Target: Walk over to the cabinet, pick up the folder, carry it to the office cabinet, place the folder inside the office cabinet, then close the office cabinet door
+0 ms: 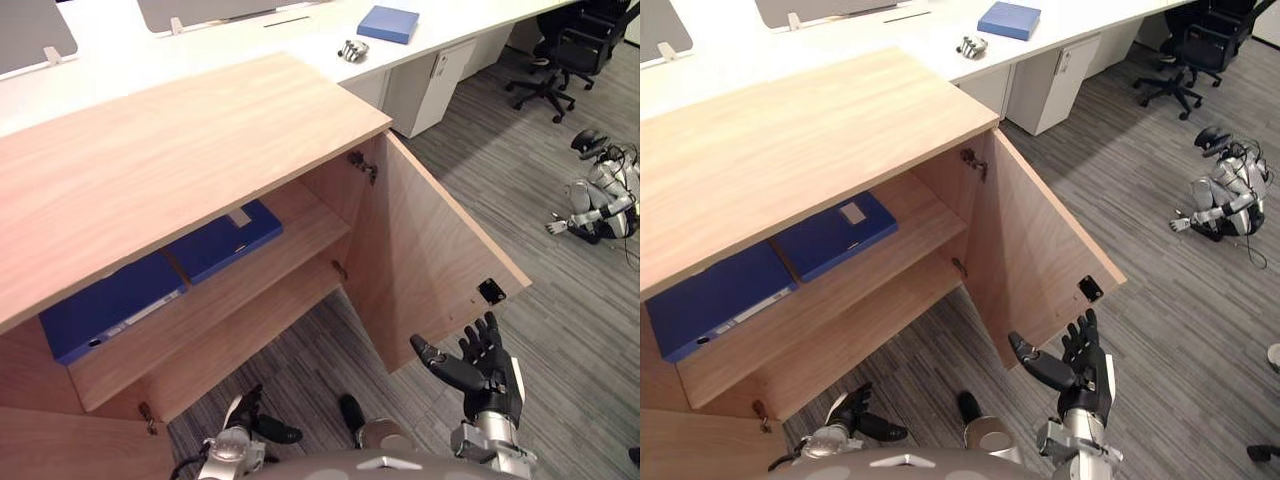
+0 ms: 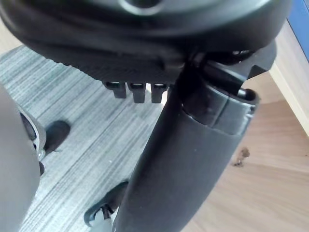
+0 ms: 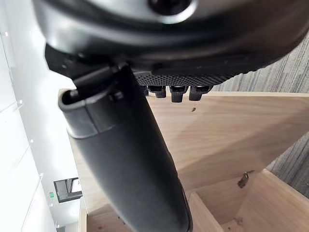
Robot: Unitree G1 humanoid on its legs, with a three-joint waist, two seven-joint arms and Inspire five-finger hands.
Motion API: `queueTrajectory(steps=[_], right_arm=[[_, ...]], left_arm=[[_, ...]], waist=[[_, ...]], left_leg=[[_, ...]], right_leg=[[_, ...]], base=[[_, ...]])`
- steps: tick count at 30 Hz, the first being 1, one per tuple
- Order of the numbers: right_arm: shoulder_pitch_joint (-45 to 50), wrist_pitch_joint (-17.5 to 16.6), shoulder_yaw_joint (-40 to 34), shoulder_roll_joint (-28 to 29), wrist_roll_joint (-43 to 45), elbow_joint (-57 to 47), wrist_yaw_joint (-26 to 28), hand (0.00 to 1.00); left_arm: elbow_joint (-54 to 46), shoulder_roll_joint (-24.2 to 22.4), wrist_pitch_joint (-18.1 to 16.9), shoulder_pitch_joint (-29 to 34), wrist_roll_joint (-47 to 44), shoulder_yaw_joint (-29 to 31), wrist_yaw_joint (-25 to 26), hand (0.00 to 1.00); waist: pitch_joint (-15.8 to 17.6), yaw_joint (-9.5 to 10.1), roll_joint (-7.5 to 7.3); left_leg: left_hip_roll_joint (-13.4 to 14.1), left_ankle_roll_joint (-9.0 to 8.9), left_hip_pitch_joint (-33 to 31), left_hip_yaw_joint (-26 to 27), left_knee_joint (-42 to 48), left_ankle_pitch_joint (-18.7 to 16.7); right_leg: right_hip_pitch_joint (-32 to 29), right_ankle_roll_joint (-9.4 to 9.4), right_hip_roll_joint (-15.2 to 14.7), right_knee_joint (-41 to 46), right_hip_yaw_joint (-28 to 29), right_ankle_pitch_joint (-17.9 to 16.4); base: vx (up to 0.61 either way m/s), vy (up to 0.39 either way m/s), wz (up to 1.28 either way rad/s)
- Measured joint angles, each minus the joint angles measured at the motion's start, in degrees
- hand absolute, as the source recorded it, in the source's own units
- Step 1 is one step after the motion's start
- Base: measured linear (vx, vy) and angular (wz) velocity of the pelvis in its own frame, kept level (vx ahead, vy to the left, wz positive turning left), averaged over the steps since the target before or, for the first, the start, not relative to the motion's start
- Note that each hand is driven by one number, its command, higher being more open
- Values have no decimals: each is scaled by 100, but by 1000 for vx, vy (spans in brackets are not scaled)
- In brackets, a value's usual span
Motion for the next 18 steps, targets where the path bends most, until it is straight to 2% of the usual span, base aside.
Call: queueTrajectory(steps=[7, 18], right_arm=[[374, 169, 66, -557, 575, -176, 289, 100], [617, 270, 258, -742, 855, -175, 599, 100]], left_arm=[[146, 246, 14, 17, 49, -47, -108, 100], [253, 302, 16, -11, 154, -50, -223, 100]], waist=[[-62, 2, -175], [-165, -19, -310]], left_leg=[[-9, 24, -68, -225, -29, 37], [-6, 32, 1, -292, -37, 58]], right_leg=[[26, -50, -24, 43, -190, -83], [120, -82, -26, 49, -259, -103]], base=[[29, -18, 14], [21, -14, 2]])
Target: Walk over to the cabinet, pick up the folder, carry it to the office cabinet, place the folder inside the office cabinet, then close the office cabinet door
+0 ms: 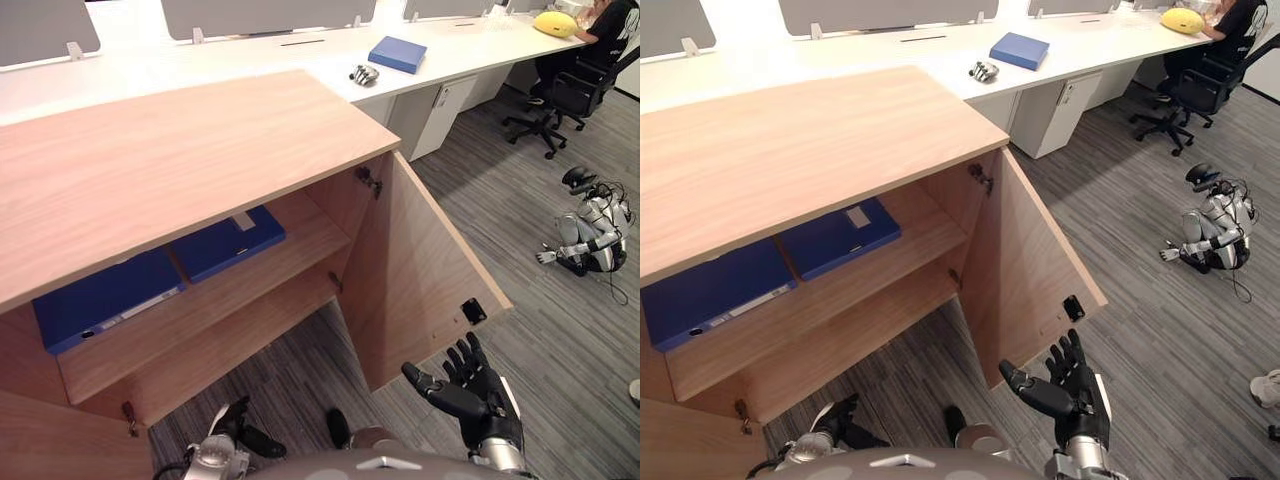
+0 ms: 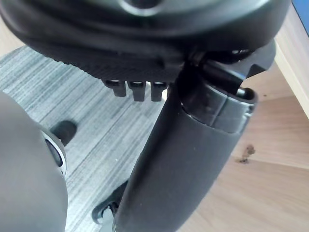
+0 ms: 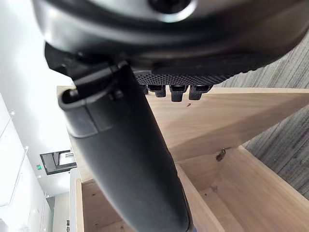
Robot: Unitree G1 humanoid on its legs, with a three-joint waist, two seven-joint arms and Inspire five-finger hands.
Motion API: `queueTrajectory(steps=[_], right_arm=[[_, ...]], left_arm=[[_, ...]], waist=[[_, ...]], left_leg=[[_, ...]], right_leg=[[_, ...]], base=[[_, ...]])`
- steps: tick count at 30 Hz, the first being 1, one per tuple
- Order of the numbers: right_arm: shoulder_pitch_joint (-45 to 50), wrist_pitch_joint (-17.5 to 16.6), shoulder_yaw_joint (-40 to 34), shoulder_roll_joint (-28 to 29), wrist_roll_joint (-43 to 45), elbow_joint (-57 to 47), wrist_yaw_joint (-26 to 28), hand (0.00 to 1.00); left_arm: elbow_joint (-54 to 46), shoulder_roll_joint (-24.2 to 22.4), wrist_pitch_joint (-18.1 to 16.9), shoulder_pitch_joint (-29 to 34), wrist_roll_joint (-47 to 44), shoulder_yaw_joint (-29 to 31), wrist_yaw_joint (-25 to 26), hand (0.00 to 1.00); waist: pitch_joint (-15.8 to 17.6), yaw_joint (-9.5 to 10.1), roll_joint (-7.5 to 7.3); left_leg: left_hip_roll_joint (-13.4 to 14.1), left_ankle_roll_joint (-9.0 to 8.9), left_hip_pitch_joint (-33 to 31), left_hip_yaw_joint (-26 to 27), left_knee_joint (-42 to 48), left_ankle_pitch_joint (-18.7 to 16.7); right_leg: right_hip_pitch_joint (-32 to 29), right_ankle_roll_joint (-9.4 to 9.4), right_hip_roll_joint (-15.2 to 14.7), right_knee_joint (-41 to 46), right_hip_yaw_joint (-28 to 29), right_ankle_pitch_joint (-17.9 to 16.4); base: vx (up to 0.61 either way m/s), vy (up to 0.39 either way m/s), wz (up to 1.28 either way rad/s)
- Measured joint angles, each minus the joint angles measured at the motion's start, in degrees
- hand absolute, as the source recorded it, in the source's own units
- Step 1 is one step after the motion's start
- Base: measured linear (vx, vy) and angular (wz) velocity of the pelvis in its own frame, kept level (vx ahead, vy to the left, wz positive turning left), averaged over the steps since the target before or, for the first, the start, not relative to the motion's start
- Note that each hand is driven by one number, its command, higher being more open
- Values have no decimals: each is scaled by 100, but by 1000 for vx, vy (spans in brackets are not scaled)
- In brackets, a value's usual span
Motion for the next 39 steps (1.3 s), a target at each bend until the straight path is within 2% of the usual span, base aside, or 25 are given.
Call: queueTrajectory(steps=[6, 10, 15, 20, 24, 30, 35, 39], right_arm=[[45, 27, 78, 63, -198, 0, 65, 100], [43, 44, 2, 464, -504, 0, 56, 100], [22, 41, -14, 513, -517, 0, 56, 100], [-21, 43, -9, 370, -498, 13, 57, 100], [-229, 25, -7, -21, -442, 185, 58, 100], [-643, -10, 11, -456, -436, 465, 60, 100], [-645, -74, 26, -451, -442, 502, 59, 100], [-613, -162, -23, -185, -655, 524, 40, 100]], left_arm=[[4, -5, 3, 36, 0, -30, 3, 100], [36, -44, 9, 53, -6, -41, 32, 100], [49, -53, 9, 61, -6, -70, 100, 100], [228, -47, 7, -27, -5, -72, 90, 100], [362, -41, 8, -90, 4, -83, 52, 100], [446, -55, 18, -175, 14, -116, -42, 100], [445, -80, 18, -251, 14, -98, -30, 100], [446, -168, 45, -226, 13, -33, 3, 100]], waist=[[-62, -79, -25], [-112, -116, 20], [-144, -113, 69], [-139, -104, 97], [-140, -104, 125], [-132, -94, 156], [-132, -106, 173], [-124, -113, 214]], left_leg=[[-9, -16, 6, -6, -49, 31], [-15, 2, 24, 44, -59, 46], [-18, 21, 33, 114, -58, 48], [-7, 3, 44, 128, -62, 35], [3, -23, 75, 176, -89, 27], [22, -49, 80, 235, -197, 63], [34, -58, 84, 114, -338, 175], [48, -96, 95, 82, -462, 270]], right_leg=[[-13, -17, 1, 8, -17, -7], [-55, -23, 14, -3, 20, -1], [-96, -14, 41, -30, 88, 14], [-92, -21, 72, -35, 91, 11], [-95, -73, 97, -41, 80, 13], [-153, -243, 95, -49, -120, 61], [-183, -249, 103, -50, -235, 73], [-198, -192, 129, -73, -270, 118]], base=[[7, -6, 0], [53, -9, -5], [46, -7, -8], [10, -7, -1], [9, -19, -8], [5, -19, -17], [19, -28, 1], [22, -42, 4]])
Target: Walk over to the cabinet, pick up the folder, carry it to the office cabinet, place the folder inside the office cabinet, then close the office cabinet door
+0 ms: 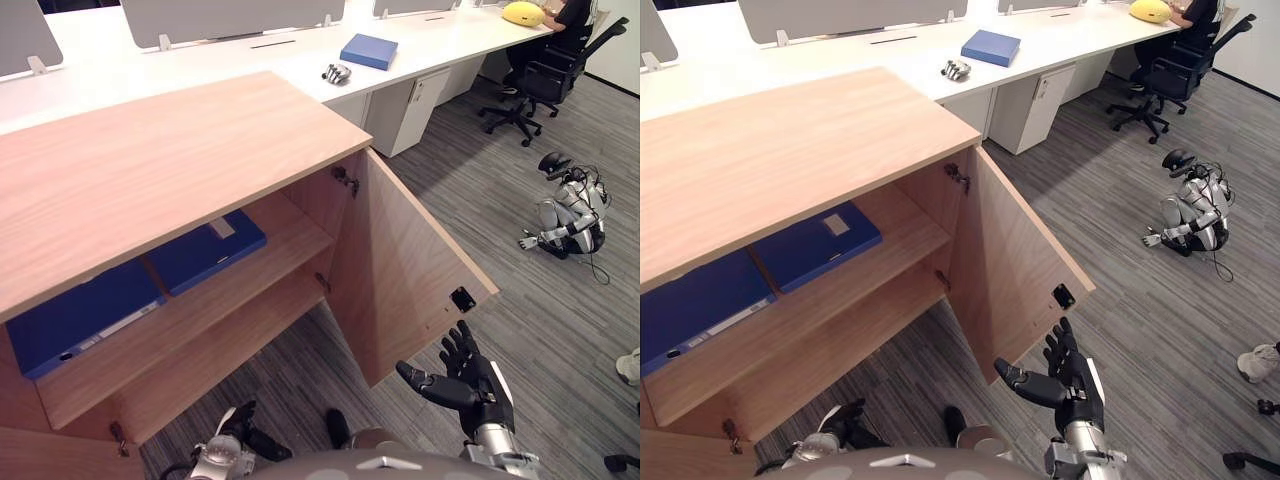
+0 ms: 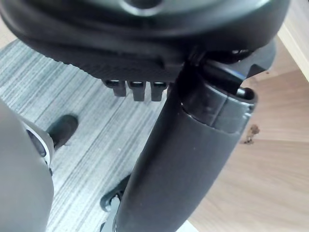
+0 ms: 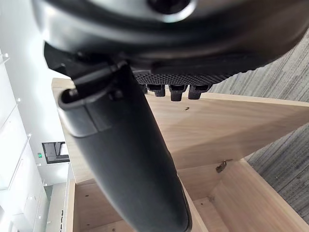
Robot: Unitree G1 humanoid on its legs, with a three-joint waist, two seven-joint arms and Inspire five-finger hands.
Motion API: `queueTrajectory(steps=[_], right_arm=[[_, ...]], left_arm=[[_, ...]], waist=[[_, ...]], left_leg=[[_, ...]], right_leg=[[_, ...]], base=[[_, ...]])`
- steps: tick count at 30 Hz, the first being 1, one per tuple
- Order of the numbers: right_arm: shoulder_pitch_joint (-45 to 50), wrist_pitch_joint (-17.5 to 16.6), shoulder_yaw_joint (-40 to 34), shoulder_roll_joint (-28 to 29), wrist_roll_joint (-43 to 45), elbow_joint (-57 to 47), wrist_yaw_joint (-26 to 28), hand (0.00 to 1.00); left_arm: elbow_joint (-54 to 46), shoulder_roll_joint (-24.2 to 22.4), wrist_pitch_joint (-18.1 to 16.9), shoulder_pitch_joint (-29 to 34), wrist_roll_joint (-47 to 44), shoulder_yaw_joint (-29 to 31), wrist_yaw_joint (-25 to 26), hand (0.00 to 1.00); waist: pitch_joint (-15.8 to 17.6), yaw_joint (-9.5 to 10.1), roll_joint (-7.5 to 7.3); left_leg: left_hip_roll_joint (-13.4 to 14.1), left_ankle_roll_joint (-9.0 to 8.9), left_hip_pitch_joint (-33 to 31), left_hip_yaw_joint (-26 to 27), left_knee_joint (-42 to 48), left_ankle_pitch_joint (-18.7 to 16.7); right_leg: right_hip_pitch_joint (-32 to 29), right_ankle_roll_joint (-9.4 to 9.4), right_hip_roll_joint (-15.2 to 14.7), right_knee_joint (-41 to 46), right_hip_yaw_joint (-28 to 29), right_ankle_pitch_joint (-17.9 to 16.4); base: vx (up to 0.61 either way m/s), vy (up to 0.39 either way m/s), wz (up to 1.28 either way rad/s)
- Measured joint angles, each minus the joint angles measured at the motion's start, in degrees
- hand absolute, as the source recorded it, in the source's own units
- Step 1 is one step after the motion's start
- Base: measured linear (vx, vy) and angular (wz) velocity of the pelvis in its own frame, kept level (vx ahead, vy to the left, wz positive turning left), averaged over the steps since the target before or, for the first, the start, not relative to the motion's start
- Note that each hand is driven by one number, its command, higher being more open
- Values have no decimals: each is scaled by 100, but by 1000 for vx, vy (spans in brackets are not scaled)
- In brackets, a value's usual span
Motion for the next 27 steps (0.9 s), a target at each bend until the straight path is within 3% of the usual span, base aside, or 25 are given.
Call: queueTrajectory(steps=[4, 11, 27], right_arm=[[1, -21, -166, 521, -792, -33, -230, 100], [-128, -20, -505, 1162, -1057, -167, -670, 100], [-533, -34, -1389, 1290, -1140, -357, -1381, 100]], left_arm=[[0, -133, 31, 39, -2, 19, 48, 100], [-133, -285, 37, 100, -14, 14, 235, 100], [-586, -630, 46, 273, -23, 45, 346, 100]], waist=[[7, 1, 122], [84, 70, 329], [129, 171, 480]], left_leg=[[9, -16, 13, -31, -81, 58], [-4, -21, 79, -44, -138, 78], [11, -7, 216, 77, -148, -41]], right_leg=[[8, 18, 11, -20, -47, 13], [22, 57, 7, -31, -61, 34], [106, 166, 39, -29, 22, -53]], base=[[18, -33, 5], [36, -13, 2], [24, -3, -3]])
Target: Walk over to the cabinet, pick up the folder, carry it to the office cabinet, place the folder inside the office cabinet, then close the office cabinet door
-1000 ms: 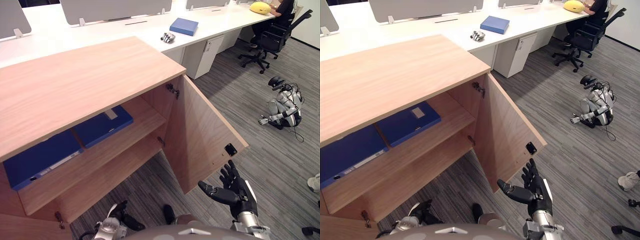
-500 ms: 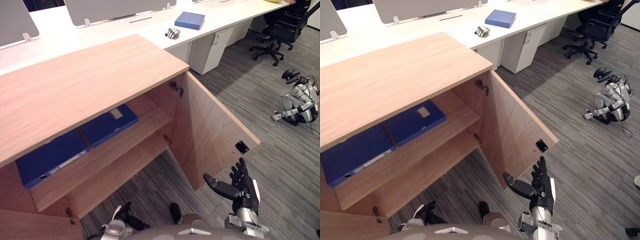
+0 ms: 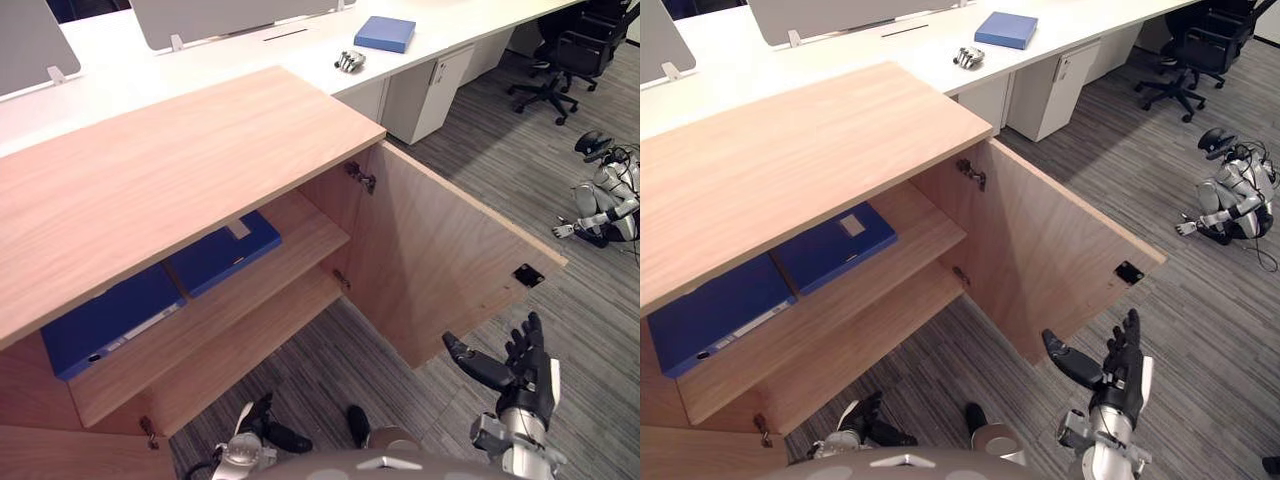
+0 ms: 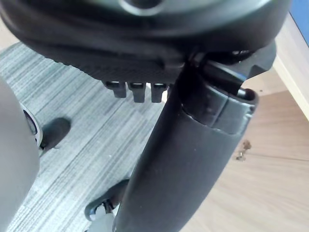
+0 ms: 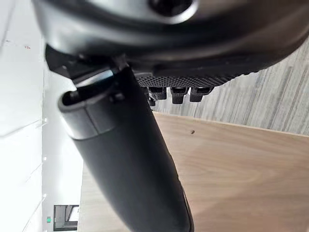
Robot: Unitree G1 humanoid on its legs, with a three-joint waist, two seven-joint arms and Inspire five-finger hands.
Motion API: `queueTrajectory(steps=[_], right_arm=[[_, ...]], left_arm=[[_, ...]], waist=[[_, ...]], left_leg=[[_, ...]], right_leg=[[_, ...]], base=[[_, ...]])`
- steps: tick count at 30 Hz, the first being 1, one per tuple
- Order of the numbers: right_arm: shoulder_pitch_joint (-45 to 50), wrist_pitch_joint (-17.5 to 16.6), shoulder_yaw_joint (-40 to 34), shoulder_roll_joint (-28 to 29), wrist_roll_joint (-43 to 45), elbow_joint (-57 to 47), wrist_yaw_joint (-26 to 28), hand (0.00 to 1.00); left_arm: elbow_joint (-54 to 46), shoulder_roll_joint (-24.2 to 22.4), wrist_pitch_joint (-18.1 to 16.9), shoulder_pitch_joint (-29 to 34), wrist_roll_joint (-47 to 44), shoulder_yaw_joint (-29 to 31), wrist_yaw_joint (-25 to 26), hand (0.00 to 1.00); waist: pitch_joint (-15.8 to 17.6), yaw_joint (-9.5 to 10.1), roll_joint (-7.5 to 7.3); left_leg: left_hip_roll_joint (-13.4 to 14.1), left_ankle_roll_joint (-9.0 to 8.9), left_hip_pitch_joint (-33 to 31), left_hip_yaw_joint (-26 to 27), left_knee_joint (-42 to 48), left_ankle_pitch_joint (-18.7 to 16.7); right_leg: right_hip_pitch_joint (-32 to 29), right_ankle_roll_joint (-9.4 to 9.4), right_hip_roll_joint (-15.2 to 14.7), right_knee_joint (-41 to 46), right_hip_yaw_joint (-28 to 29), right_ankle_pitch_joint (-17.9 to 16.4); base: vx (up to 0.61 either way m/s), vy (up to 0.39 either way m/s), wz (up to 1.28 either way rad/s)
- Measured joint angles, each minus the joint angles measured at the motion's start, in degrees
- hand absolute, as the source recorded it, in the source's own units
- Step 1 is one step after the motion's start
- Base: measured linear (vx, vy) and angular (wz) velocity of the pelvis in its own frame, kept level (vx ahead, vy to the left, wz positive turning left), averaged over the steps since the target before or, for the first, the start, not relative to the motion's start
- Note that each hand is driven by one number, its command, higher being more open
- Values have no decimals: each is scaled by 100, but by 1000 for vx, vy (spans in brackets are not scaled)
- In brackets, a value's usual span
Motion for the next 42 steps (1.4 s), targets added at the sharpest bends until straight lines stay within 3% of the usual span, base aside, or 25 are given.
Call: queueTrajectory(steps=[7, 14, 23, 29, 42], right_arm=[[-454, -5, -739, 34, 7, 151, -204, 100], [-1239, -10, -1522, -154, 226, 1089, -246, 100], [-2365, -14, -1933, -1139, 474, 2578, -7, 100], [-2945, -15, -1916, -2089, 681, 3382, 326, 100], [-3361, -16, -1761, -3330, 735, 4356, 605, 100]], left_arm=[[-11, -106, 0, 10, -2, 174, -9, 100], [0, -46, -8, 31, -2, 192, -139, 100], [21, 290, -21, 77, -6, 163, -277, 100], [21, 439, -33, 111, -8, 110, -398, 100], [18, 575, -155, 268, -10, -60, -513, 100]], waist=[[-21, 13, 126], [-34, 37, 197], [-73, 168, 300], [-36, 190, 381], [-83, 134, 484]], left_leg=[[4, -5, -2, -19, -4, -21], [0, -9, 0, -125, -11, -25], [-12, -7, -104, -327, 9, -26], [-58, 17, -200, -459, 65, -41], [-96, 28, -229, -656, 74, -42]], right_leg=[[11, 17, -2, 4, -19, -34], [95, 28, -22, -12, -133, -85], [110, 29, -45, -138, -315, -84], [108, 41, -100, -165, -426, -93], [183, 55, -171, -254, -607, -103]], base=[[0, -3, 0], [-8, -21, 8], [8, -23, 10], [-6, -15, 10], [-12, -11, 6]])
